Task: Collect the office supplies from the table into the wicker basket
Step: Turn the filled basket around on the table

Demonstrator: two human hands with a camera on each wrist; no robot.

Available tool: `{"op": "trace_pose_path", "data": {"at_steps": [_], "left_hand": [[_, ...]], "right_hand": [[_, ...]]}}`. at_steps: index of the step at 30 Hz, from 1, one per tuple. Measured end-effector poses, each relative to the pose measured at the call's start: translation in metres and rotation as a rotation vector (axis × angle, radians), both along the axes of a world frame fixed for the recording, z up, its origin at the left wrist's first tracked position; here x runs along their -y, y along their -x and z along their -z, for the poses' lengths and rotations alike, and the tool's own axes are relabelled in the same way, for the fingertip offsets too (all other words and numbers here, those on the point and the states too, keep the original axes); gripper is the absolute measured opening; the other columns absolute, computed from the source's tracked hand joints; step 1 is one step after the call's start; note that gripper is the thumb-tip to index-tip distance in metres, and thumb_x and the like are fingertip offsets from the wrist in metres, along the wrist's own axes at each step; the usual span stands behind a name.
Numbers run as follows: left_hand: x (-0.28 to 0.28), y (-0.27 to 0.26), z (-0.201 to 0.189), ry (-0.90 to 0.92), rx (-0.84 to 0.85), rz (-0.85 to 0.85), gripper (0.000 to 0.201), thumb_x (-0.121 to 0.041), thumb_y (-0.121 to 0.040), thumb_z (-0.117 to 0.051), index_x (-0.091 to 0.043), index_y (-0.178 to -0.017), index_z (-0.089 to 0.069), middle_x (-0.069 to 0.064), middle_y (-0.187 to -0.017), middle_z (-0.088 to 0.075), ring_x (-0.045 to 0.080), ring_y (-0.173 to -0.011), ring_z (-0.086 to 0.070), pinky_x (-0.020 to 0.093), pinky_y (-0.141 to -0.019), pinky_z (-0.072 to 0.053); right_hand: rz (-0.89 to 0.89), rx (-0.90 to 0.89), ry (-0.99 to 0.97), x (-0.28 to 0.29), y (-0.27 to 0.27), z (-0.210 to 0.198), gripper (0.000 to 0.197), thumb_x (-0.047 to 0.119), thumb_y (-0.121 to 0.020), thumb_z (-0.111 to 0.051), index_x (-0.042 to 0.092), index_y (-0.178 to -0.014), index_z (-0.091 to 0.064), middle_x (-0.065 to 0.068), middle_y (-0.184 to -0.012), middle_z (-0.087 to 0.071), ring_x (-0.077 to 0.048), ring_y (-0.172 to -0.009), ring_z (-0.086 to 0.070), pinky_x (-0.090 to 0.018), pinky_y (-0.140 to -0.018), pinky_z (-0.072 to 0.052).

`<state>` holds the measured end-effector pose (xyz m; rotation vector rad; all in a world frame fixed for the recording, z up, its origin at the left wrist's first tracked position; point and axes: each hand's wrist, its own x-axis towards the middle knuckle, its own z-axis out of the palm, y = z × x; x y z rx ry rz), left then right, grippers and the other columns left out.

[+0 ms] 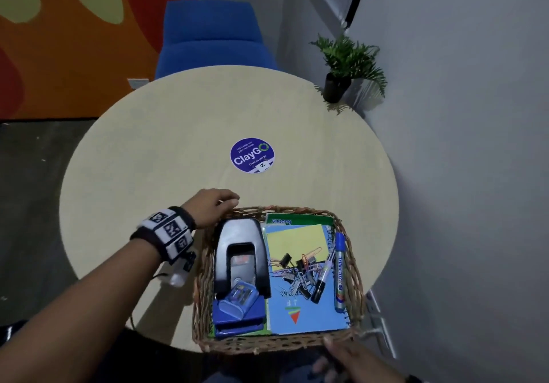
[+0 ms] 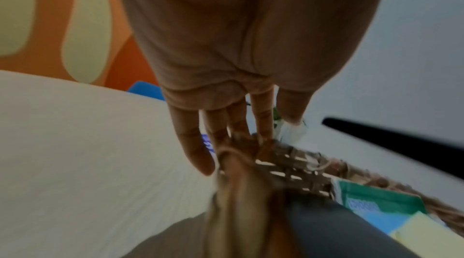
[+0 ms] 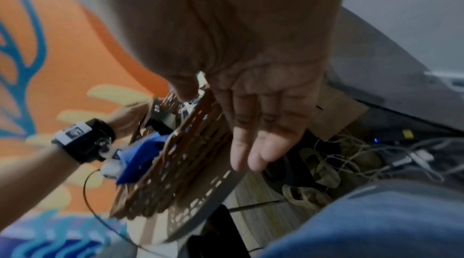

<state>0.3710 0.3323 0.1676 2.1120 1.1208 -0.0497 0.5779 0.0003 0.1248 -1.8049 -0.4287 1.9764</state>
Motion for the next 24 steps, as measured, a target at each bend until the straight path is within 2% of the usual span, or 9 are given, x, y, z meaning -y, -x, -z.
{"op": "trace_pose_path", "data": {"at_steps": [3,7,9,11,15,17,19,22,24], "left_hand": [[-0.006,-0.025,0.004,0.082,-0.131,0.136,0.038,-0.036,-0.099,-0.038,-0.012,-0.114,-0.064,0.012,-0.118,-0.066,0.027,-0.108,-0.058,0.030,-0.087,-0.039],[-0.003,-0.016,0.008,0.026,-0.159,0.178,0.032,-0.031,-0.099,-0.040,-0.019,-0.122,-0.060,0.008,-0.125,-0.063,0.025,-0.112,-0.057,0.029,-0.088,-0.039],[0.003,-0.002,0.009,0.001,-0.155,0.148,0.031,-0.029,-0.099,-0.041,-0.019,-0.124,-0.058,0.007,-0.125,-0.064,0.025,-0.112,-0.057,0.028,-0.088,-0.038],[0.013,0.014,0.010,0.009,-0.139,0.104,0.031,-0.031,-0.099,-0.042,-0.019,-0.122,-0.058,0.008,-0.119,-0.067,0.024,-0.106,-0.060,0.026,-0.082,-0.039],[0.046,0.046,0.012,0.060,-0.061,0.026,0.020,-0.034,-0.095,-0.047,-0.024,-0.110,-0.058,0.006,-0.104,-0.072,0.020,-0.090,-0.066,0.027,-0.073,-0.047],[0.068,0.056,0.012,0.135,0.013,-0.030,0.011,-0.029,-0.093,-0.054,-0.025,-0.103,-0.055,0.003,-0.098,-0.073,0.012,-0.083,-0.068,0.018,-0.066,-0.049],[0.090,0.063,0.015,0.199,0.058,-0.082,0.013,-0.026,-0.089,-0.061,-0.019,-0.100,-0.056,0.000,-0.093,-0.074,0.009,-0.077,-0.070,0.018,-0.062,-0.053],[0.112,0.070,0.023,0.283,0.107,-0.126,0.022,-0.028,-0.083,-0.068,-0.016,-0.098,-0.056,0.001,-0.082,-0.075,0.012,-0.070,-0.072,0.030,-0.064,-0.059],[0.117,0.072,0.023,0.372,0.135,-0.170,0.028,-0.030,-0.082,-0.069,-0.021,-0.104,-0.055,0.004,-0.086,-0.075,0.018,-0.070,-0.072,0.032,-0.064,-0.058]], "right_hand": [[0.050,0.039,0.056,-0.008,-0.003,-0.010,0.054,0.049,-0.093,-0.044,0.003,-0.086,-0.073,-0.017,-0.088,-0.068,-0.029,-0.081,-0.062,-0.039,-0.081,-0.050],[0.306,0.216,-0.059,-0.032,-0.014,-0.020,0.039,0.030,-0.099,-0.041,0.006,-0.079,-0.063,-0.011,-0.073,-0.071,-0.016,-0.054,-0.062,-0.024,-0.053,-0.047],[0.389,0.288,-0.063,-0.050,-0.026,-0.015,0.036,0.029,-0.100,-0.042,0.004,-0.083,-0.062,-0.011,-0.068,-0.068,-0.015,-0.050,-0.064,-0.024,-0.052,-0.051],[0.456,0.331,-0.088,-0.070,-0.039,-0.018,0.034,0.029,-0.098,-0.047,0.002,-0.082,-0.061,-0.013,-0.065,-0.064,-0.019,-0.049,-0.062,-0.030,-0.059,-0.054],[0.374,0.408,-0.188,-0.105,-0.054,-0.031,0.027,0.020,-0.095,-0.053,0.006,-0.073,-0.049,-0.013,-0.064,-0.047,-0.020,-0.046,-0.045,-0.026,-0.052,-0.043],[0.256,0.481,-0.244,-0.118,-0.057,-0.029,0.020,0.013,-0.093,-0.054,0.007,-0.074,-0.053,-0.014,-0.068,-0.049,-0.022,-0.054,-0.047,-0.027,-0.053,-0.041],[0.192,0.536,-0.307,-0.129,-0.057,-0.026,0.011,0.007,-0.090,-0.054,0.006,-0.085,-0.063,-0.014,-0.078,-0.059,-0.023,-0.070,-0.053,-0.030,-0.063,-0.042],[0.153,0.597,-0.383,-0.141,-0.056,-0.025,0.022,0.010,-0.091,-0.056,0.002,-0.108,-0.066,-0.011,-0.101,-0.068,-0.022,-0.089,-0.060,-0.029,-0.077,-0.043],[0.178,0.596,-0.380,-0.144,-0.056,-0.029,0.032,0.013,-0.091,-0.057,0.003,-0.121,-0.061,-0.010,-0.107,-0.066,-0.018,-0.087,-0.059,-0.026,-0.073,-0.043]]}}
